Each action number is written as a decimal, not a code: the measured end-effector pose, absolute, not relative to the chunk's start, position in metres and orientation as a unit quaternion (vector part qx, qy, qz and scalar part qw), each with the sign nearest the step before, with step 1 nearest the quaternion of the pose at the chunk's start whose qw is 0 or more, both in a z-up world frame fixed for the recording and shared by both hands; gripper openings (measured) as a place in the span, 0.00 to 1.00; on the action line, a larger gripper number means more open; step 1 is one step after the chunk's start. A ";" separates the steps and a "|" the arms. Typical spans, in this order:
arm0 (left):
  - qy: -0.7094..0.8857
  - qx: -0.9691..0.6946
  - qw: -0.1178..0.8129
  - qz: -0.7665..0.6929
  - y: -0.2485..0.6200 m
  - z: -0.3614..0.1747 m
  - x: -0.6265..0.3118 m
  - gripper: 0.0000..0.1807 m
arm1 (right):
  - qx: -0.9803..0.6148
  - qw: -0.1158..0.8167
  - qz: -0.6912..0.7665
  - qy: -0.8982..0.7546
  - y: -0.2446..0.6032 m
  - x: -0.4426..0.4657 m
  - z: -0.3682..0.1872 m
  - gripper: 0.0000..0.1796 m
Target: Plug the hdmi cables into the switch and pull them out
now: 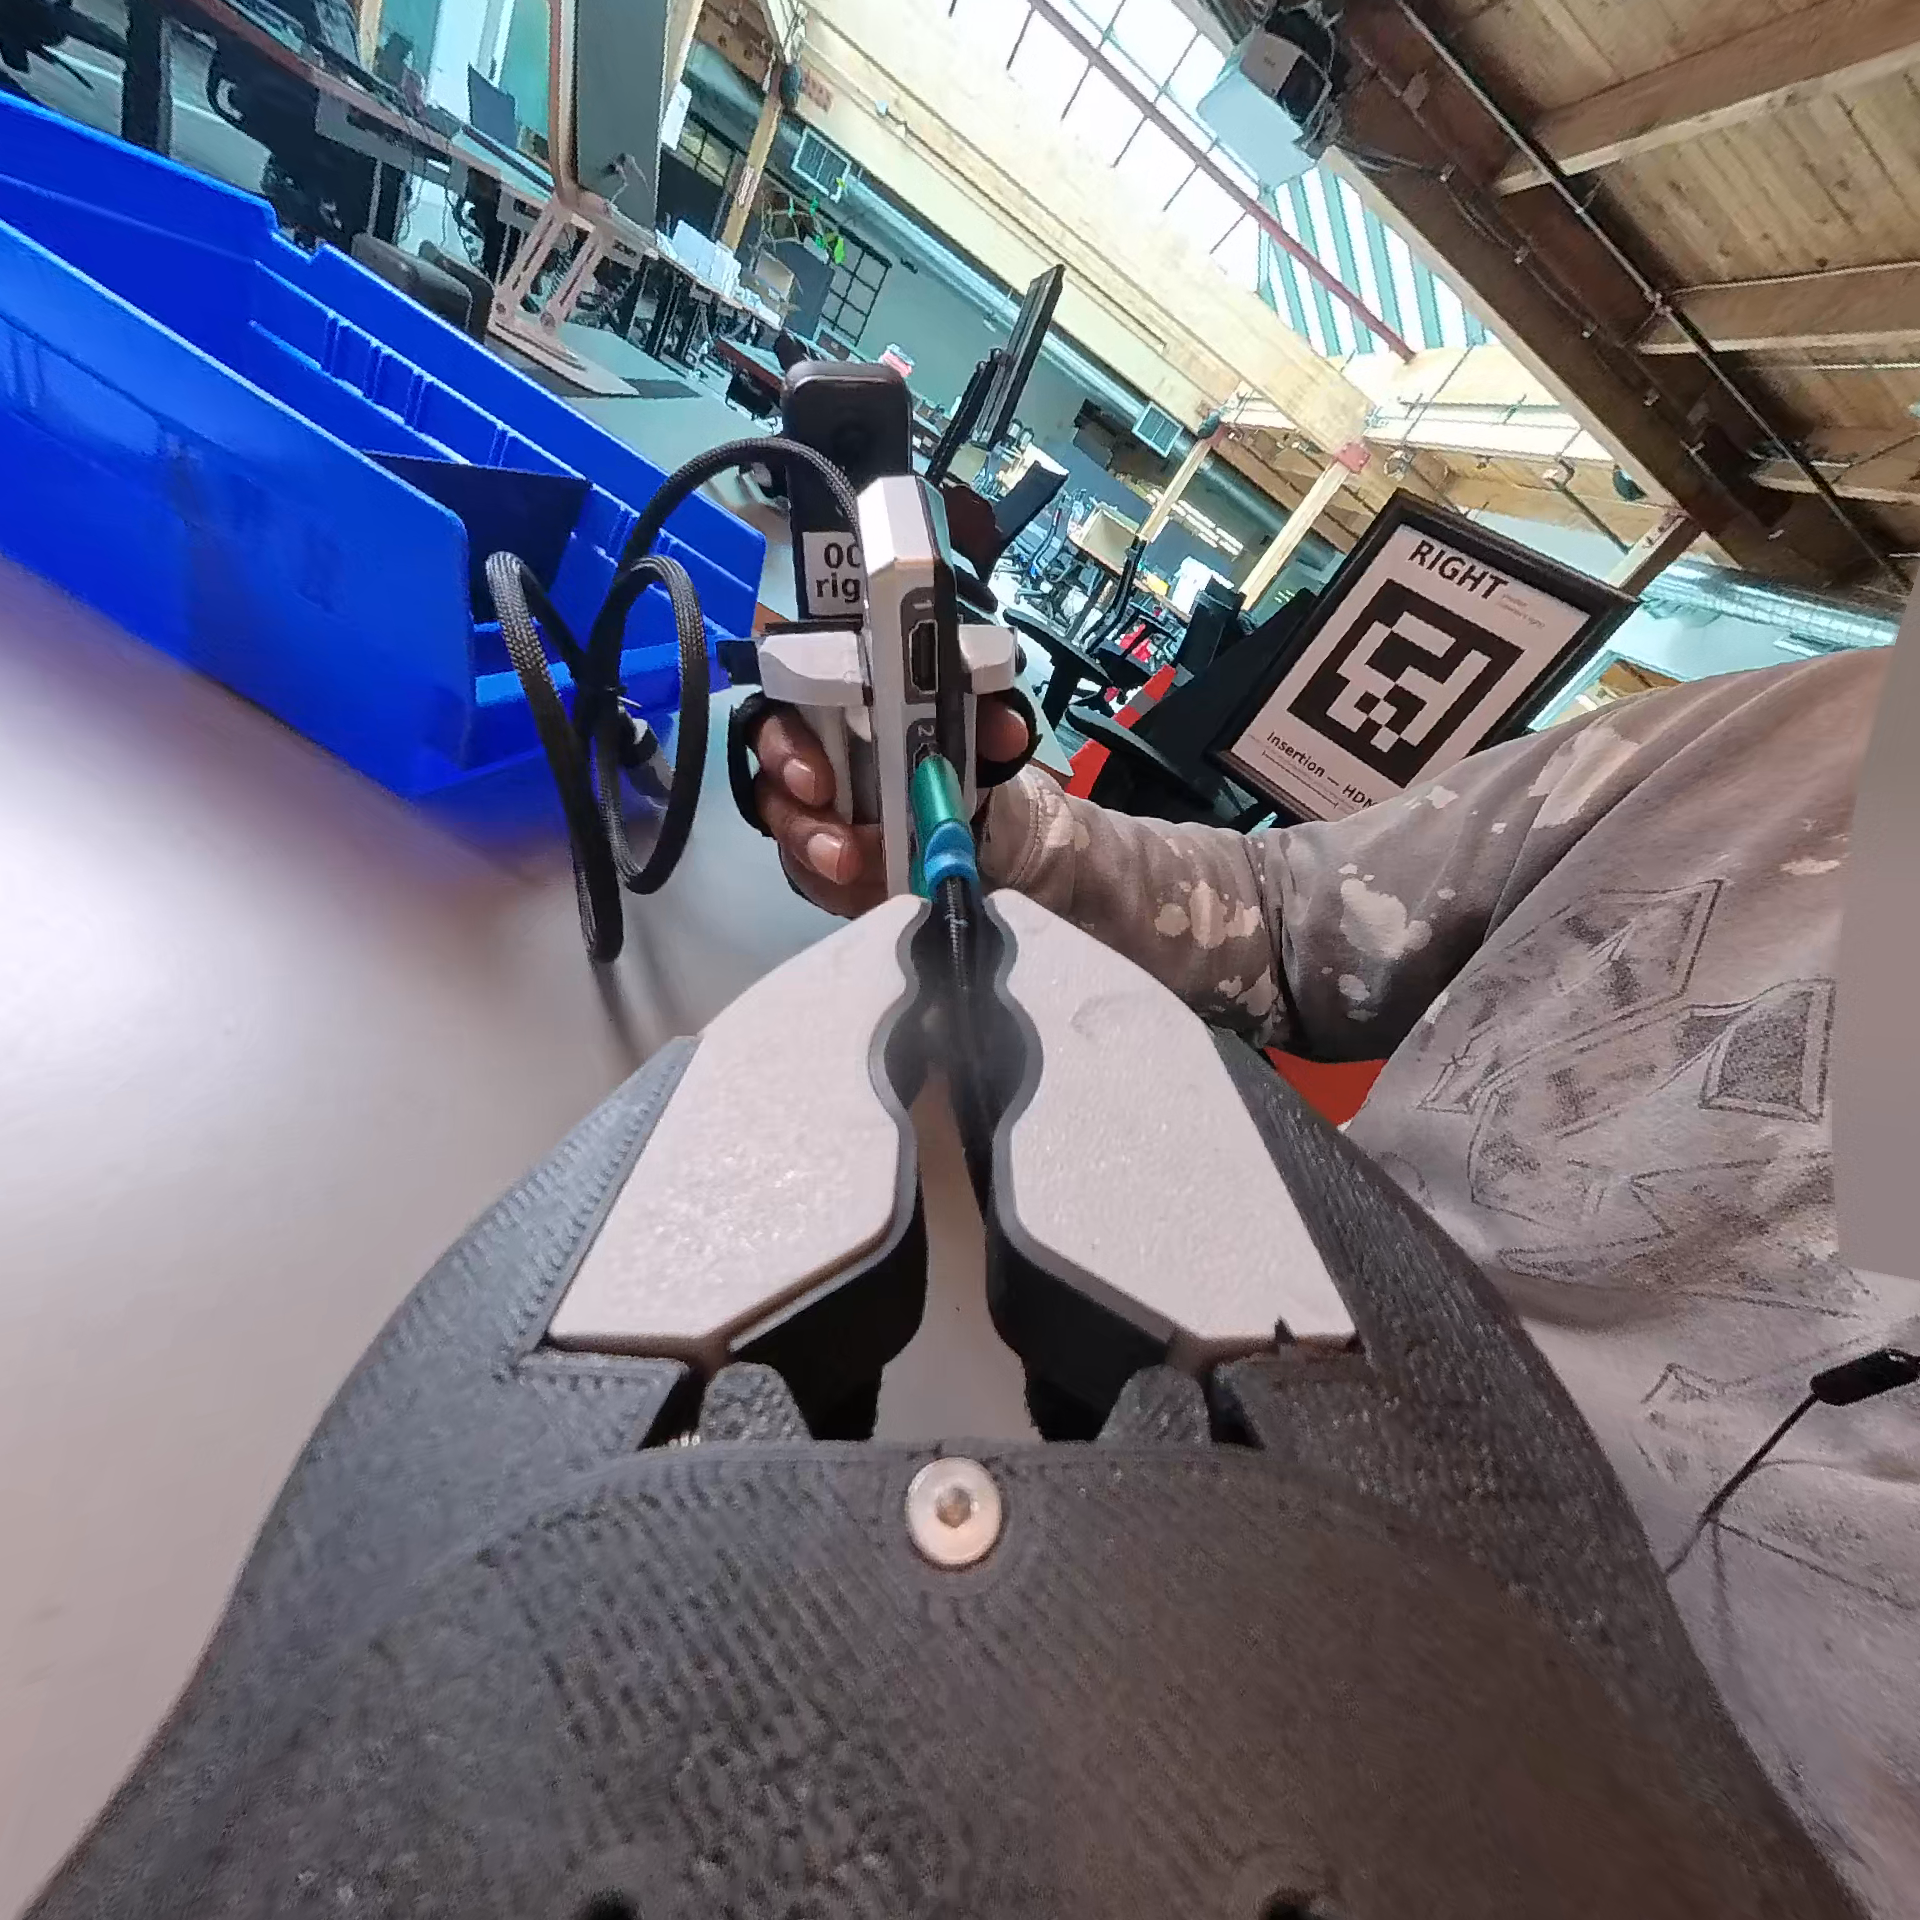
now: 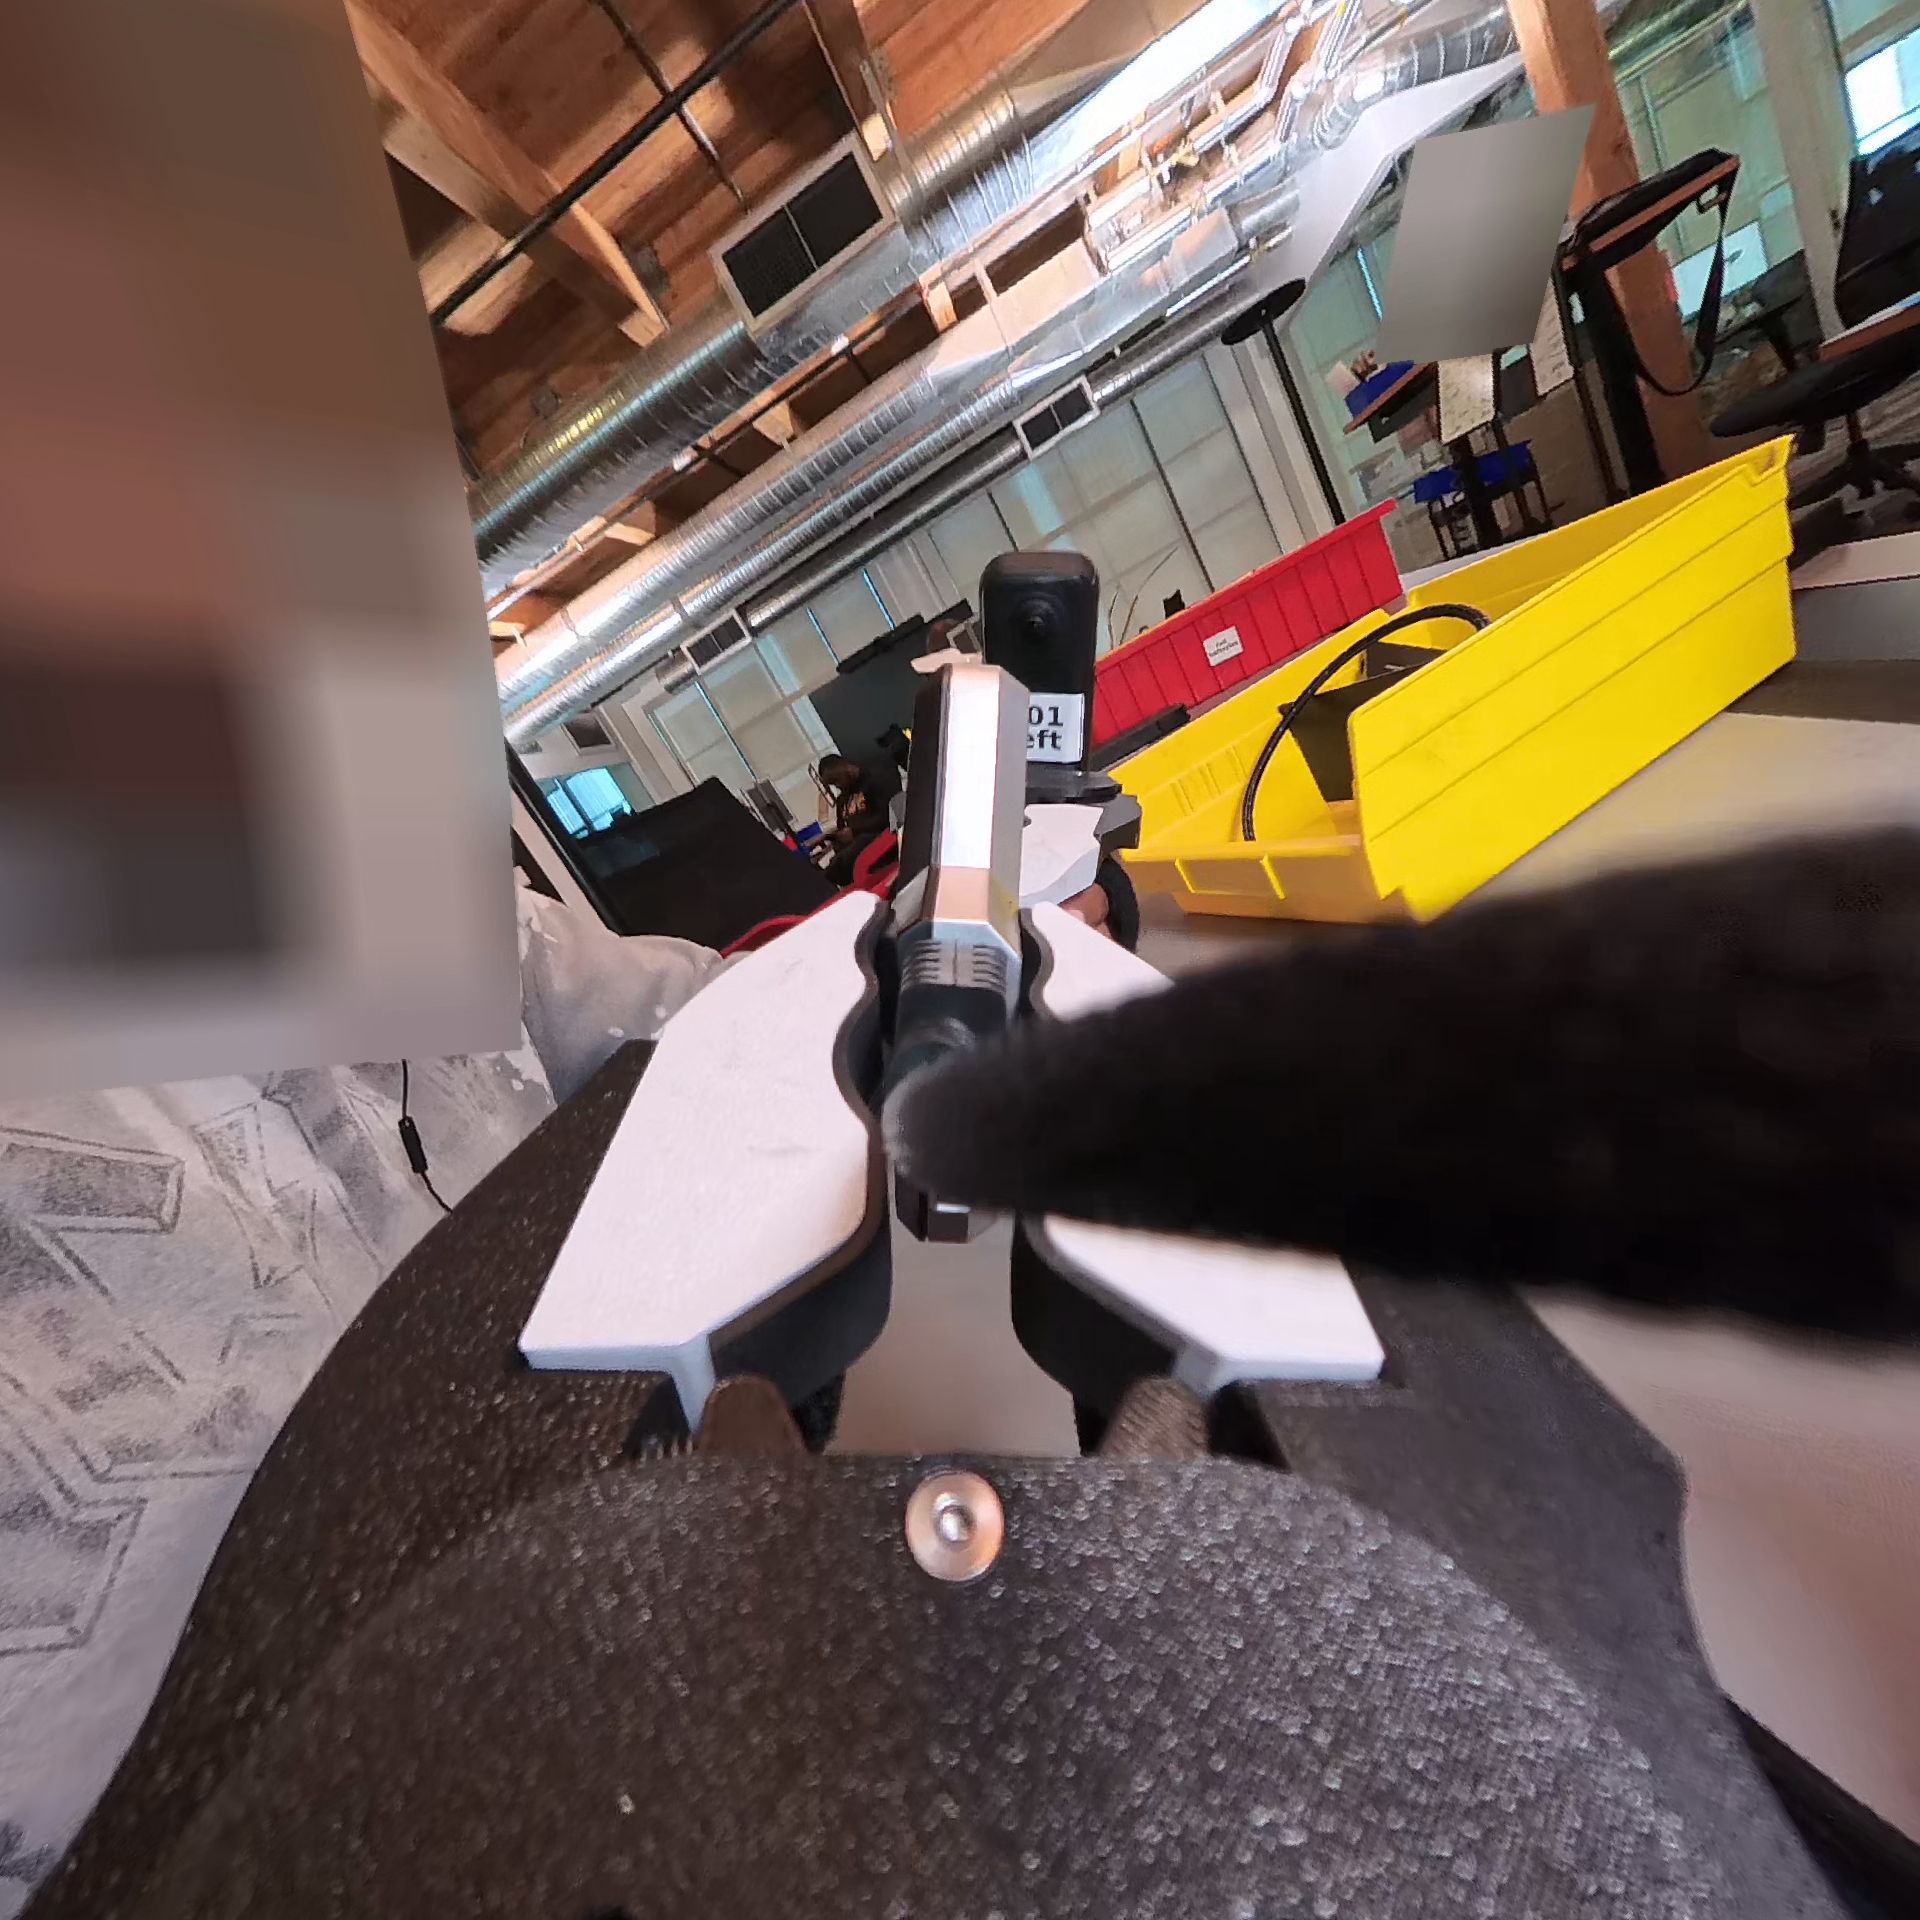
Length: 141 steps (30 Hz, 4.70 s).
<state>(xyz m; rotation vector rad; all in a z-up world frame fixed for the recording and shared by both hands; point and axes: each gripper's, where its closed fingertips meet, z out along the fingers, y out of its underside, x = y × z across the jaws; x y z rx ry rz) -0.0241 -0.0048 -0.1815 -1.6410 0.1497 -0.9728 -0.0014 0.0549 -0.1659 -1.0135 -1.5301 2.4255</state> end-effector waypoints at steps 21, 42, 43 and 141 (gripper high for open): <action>0.032 -0.700 0.524 -0.483 -0.003 -0.190 -0.016 0.04 | -0.330 0.037 0.827 -0.453 0.058 -0.004 -0.158 0.12; 0.062 -0.740 0.539 -0.398 0.000 -0.198 -0.016 0.03 | -0.350 0.007 0.816 -0.460 0.061 -0.007 -0.165 0.12; 0.056 -0.744 0.537 -0.394 0.001 -0.199 -0.017 0.04 | -0.350 0.009 0.814 -0.464 0.060 -0.006 -0.166 0.12; 0.002 -0.785 0.557 -0.272 0.000 -0.234 -0.075 0.09 | -0.760 0.113 0.465 -0.439 0.401 -0.007 -0.158 0.06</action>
